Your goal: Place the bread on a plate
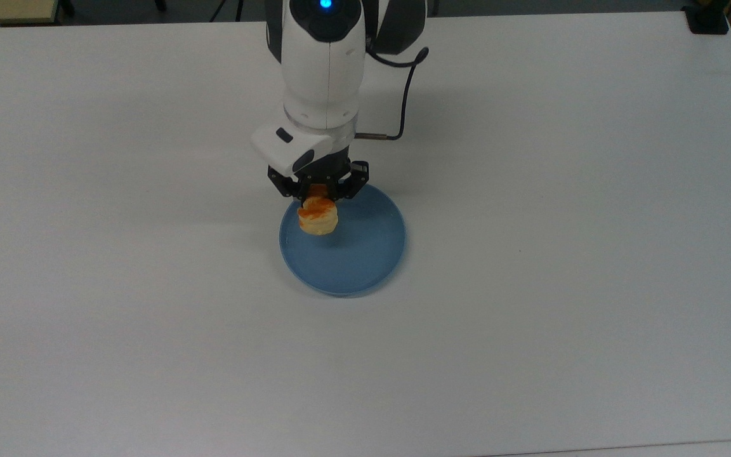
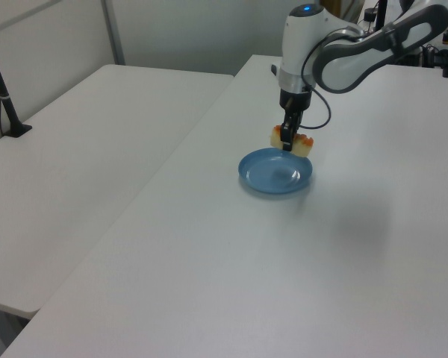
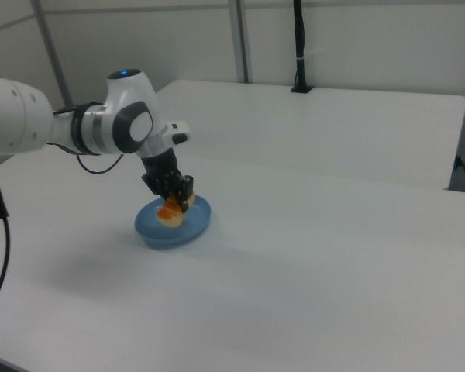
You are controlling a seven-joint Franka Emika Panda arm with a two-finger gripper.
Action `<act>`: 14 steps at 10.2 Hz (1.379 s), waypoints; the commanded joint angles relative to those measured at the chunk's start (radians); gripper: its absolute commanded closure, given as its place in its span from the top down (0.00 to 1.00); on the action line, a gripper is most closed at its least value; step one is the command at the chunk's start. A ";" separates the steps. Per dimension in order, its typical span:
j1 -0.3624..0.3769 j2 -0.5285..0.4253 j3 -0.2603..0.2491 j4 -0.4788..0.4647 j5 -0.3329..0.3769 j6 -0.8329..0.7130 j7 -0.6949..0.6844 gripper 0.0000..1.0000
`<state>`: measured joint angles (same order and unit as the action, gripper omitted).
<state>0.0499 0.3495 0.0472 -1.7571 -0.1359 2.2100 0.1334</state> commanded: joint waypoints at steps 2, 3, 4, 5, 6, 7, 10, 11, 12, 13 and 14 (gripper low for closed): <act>0.002 0.140 0.008 0.120 -0.014 -0.032 0.068 0.45; 0.005 0.140 0.010 0.119 -0.010 -0.032 0.093 0.47; 0.017 0.140 0.014 0.120 -0.011 -0.030 0.132 0.53; 0.025 0.140 0.014 0.120 -0.011 -0.029 0.162 0.75; 0.033 0.140 0.016 0.120 -0.014 -0.029 0.196 1.00; 0.041 0.138 0.016 0.120 -0.014 -0.030 0.196 1.00; 0.036 -0.045 0.016 0.015 -0.008 -0.055 0.193 1.00; 0.034 -0.146 0.016 -0.052 -0.008 -0.116 0.190 1.00; 0.031 -0.215 0.016 -0.074 -0.007 -0.219 0.186 1.00; 0.027 -0.271 0.016 -0.074 -0.001 -0.313 0.132 1.00; 0.012 -0.329 0.011 -0.074 0.007 -0.369 0.086 1.00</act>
<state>0.0795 0.1534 0.0647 -1.7657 -0.1362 1.9262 0.2934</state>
